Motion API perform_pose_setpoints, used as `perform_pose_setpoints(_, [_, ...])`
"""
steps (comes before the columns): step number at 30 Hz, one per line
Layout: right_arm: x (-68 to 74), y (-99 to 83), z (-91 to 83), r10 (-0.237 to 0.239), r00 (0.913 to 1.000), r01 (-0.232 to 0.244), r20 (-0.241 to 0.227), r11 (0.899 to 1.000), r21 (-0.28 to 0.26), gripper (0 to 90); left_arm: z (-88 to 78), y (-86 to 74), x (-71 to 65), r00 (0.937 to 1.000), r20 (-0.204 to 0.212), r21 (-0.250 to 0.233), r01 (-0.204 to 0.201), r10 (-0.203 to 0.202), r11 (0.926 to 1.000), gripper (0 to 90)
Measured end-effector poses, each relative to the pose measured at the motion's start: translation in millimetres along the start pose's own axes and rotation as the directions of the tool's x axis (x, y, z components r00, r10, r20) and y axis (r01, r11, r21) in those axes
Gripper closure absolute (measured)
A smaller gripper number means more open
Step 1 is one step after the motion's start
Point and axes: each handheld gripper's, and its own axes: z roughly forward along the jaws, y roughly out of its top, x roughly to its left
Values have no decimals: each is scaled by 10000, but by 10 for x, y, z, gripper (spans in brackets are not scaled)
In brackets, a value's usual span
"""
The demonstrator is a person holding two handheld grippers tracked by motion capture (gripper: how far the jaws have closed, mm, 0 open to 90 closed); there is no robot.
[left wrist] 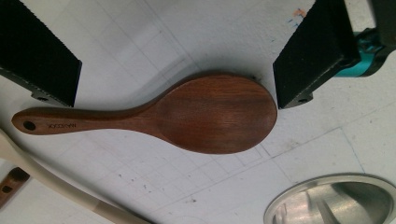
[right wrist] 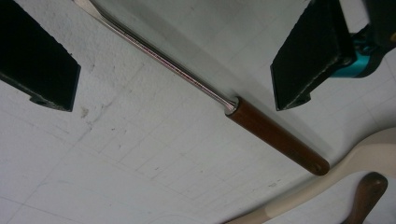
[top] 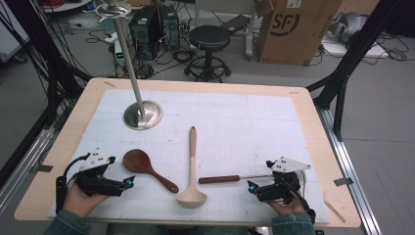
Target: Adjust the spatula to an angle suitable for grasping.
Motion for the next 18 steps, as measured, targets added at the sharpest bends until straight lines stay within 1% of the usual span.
perform_pose_setpoints(6, [2, 13, 6, -31, 10000, 30, -78, 10000, -95, 3, 17, -1, 3, 10000, -22, 68, -23, 24, 10000, 17])
perform_pose_setpoints(10, [11, 15, 12, -71, 9999, 71, -118, 10000, -39, 3, 15, -6, 7, 10000, -30, 43, 21, -21, 10000, 17])
perform_pose_setpoints(16, [6, 18, -3, -5, 9999, 4, -128, 10000, -93, 3, 4, -7, 13, 10000, -21, 39, 14, -14, 10000, 16])
perform_pose_setpoints(18, [5, 28, -8, 12, 9998, -15, -219, 9999, -135, 3, 3, -10, 12, 10000, -49, 11, 21, -21, 10000, 17])
